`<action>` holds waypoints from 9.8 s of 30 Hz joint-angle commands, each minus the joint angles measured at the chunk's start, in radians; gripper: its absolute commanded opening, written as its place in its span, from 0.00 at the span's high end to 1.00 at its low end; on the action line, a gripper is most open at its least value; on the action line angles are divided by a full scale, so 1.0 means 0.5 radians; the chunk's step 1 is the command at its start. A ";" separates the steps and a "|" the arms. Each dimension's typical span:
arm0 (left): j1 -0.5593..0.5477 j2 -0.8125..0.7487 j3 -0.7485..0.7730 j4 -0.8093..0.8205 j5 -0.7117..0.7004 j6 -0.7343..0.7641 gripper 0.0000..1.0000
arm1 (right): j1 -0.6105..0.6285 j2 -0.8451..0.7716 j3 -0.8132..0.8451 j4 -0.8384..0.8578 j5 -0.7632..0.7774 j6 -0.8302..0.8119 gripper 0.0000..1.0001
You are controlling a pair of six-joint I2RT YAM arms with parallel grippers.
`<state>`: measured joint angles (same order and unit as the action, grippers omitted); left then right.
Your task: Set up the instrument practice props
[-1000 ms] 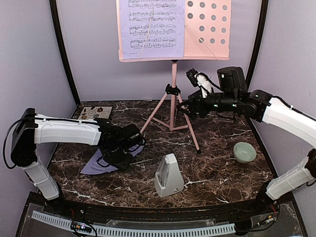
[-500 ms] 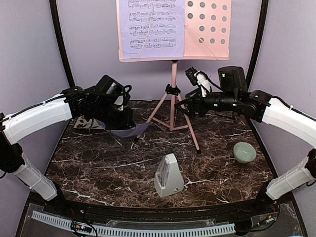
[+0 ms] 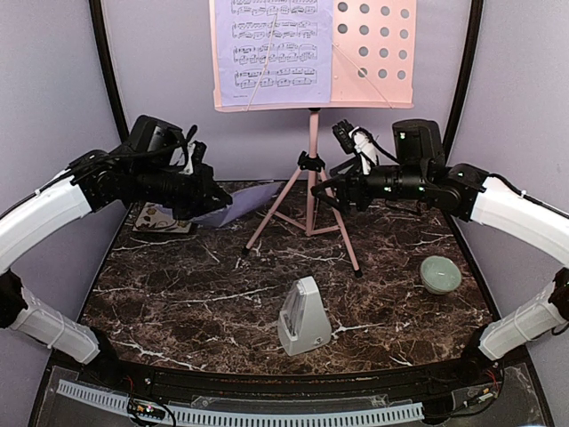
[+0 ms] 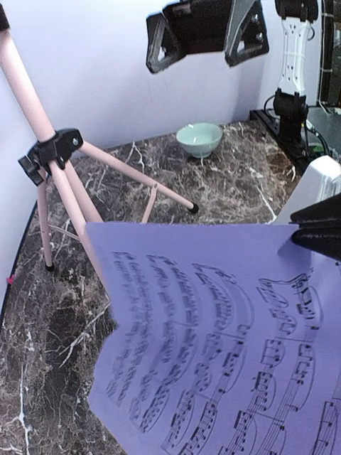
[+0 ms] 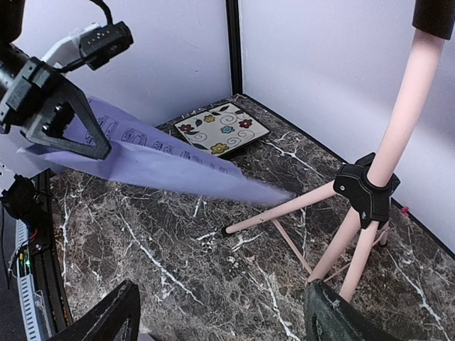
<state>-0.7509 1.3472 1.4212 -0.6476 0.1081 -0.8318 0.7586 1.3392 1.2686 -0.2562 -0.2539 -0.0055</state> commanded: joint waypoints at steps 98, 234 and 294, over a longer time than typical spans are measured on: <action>0.122 0.075 0.038 0.260 0.961 2.498 0.75 | 0.210 0.470 1.076 -1.135 -0.243 -0.400 1.00; 0.146 0.263 1.139 1.133 0.108 0.932 1.00 | -0.268 0.335 1.378 -0.178 0.509 0.008 0.46; 0.086 0.748 1.646 1.148 0.196 0.684 1.00 | -0.078 0.177 0.807 0.589 0.607 -0.290 1.00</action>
<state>-0.6991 1.7088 2.1838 -0.0761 0.1932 -0.4599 0.7105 1.4483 1.6798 -0.0135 0.0875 -0.1497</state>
